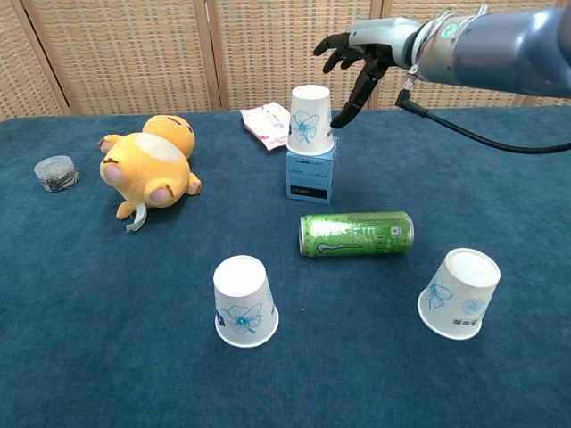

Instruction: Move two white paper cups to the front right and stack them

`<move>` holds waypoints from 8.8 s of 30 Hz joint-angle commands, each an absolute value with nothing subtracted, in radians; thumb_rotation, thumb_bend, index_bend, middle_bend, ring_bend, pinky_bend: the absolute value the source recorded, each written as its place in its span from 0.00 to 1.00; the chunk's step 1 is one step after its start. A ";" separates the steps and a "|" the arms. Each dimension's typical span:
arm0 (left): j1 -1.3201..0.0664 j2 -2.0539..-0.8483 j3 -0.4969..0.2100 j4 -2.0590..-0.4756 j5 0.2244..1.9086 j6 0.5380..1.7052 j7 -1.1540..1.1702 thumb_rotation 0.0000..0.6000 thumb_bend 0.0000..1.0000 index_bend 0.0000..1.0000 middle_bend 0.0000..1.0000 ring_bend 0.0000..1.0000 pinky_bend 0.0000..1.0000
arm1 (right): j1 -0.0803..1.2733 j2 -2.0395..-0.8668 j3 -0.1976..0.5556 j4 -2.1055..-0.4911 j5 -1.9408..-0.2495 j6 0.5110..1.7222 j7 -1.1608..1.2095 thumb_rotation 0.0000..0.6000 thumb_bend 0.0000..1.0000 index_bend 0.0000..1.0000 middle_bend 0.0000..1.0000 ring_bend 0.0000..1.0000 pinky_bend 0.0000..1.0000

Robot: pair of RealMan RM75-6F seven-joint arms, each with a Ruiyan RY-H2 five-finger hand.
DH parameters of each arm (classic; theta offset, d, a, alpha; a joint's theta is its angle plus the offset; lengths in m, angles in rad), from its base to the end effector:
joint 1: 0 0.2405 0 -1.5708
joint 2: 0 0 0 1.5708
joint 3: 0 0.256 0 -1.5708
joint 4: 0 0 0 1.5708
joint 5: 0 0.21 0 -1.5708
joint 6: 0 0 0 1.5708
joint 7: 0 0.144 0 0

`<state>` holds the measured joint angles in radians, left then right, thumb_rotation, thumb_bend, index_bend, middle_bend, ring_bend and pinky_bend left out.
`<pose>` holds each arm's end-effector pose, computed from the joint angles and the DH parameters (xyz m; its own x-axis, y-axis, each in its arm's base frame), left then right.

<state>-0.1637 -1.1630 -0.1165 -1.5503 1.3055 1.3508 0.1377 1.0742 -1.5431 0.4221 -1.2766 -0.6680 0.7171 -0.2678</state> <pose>-0.3305 0.2195 0.1537 0.4940 0.0510 0.8680 0.8613 0.1082 -0.4965 -0.0538 -0.4551 0.0178 0.1812 -0.3025 0.9358 -0.9652 -0.2371 0.1102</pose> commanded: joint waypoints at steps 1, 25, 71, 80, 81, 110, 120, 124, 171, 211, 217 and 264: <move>-0.169 -1.164 -0.120 -1.543 1.294 1.339 0.134 1.00 0.13 0.00 0.00 0.00 0.00 | 1.104 -1.579 0.426 -1.234 -0.651 0.718 -0.265 1.00 0.18 0.12 0.25 0.15 0.28; -0.186 -1.158 -0.129 -1.525 1.245 1.300 0.112 1.00 0.13 0.00 0.00 0.00 0.00 | 1.186 -1.738 0.440 -1.009 -0.655 0.759 -0.239 1.00 0.36 0.52 0.57 0.43 0.46; -0.184 -1.155 -0.078 -1.586 1.333 1.333 0.152 1.00 0.13 0.00 0.00 0.00 0.00 | 0.475 -1.188 -0.042 -1.579 -1.567 1.233 0.144 1.00 0.40 0.52 0.57 0.43 0.46; -0.186 -1.161 -0.078 -1.584 1.324 1.330 0.165 1.00 0.13 0.00 0.00 0.00 0.00 | 0.449 -1.275 -0.061 -1.455 -1.627 1.255 0.151 1.00 0.40 0.52 0.57 0.43 0.46; -0.186 -1.161 -0.079 -1.584 1.323 1.330 0.167 1.00 0.13 0.00 0.00 0.00 0.00 | 0.447 -1.282 -0.062 -1.446 -1.631 1.257 0.150 1.00 0.40 0.52 0.57 0.43 0.46; -0.189 -1.163 -0.077 -1.590 1.314 1.327 0.182 1.00 0.13 0.00 0.00 0.00 0.00 | 0.428 -1.350 -0.080 -1.358 -1.662 1.230 0.167 1.00 0.21 0.29 0.17 0.10 0.05; -0.187 -1.159 -0.075 -1.594 1.313 1.328 0.179 1.00 0.13 0.00 0.00 0.00 0.00 | 0.412 -1.296 -0.069 -1.443 -1.672 1.272 0.135 1.00 0.18 0.20 0.07 0.02 0.01; -0.188 -1.157 -0.075 -1.595 1.314 1.327 0.177 1.00 0.13 0.00 0.00 0.00 0.00 | 0.418 -1.240 -0.054 -1.526 -1.701 1.307 0.128 1.00 0.17 0.19 0.09 0.02 0.01; -0.188 -1.141 -0.086 -1.583 1.299 1.319 0.131 1.00 0.14 0.00 0.00 0.00 0.00 | 0.899 -1.682 0.182 -1.655 -1.158 0.777 -0.404 1.00 0.15 0.19 0.17 0.09 0.20; -0.193 -1.144 -0.087 -1.575 1.282 1.306 0.138 1.00 0.14 0.00 0.00 0.00 0.00 | 0.803 -1.380 0.224 -1.761 -1.325 0.969 -0.169 1.00 0.44 0.50 0.56 0.45 0.54; -0.188 -1.140 -0.084 -1.587 1.294 1.321 0.148 1.00 0.14 0.00 0.00 0.00 0.00 | 0.686 -1.173 0.159 -1.815 -1.415 1.050 -0.072 1.00 0.44 0.50 0.56 0.45 0.54; -0.159 -1.095 -0.069 -1.699 1.352 1.392 0.204 1.00 0.14 0.00 0.00 0.00 0.00 | 0.497 -1.147 -0.040 -1.596 -1.669 1.178 0.209 1.00 0.44 0.50 0.55 0.45 0.54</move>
<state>-0.1595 -1.0949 -0.0686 -1.6990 1.3522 1.3919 0.2037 0.4970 -1.1474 -0.0398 -1.5962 -1.6685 1.1786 0.2094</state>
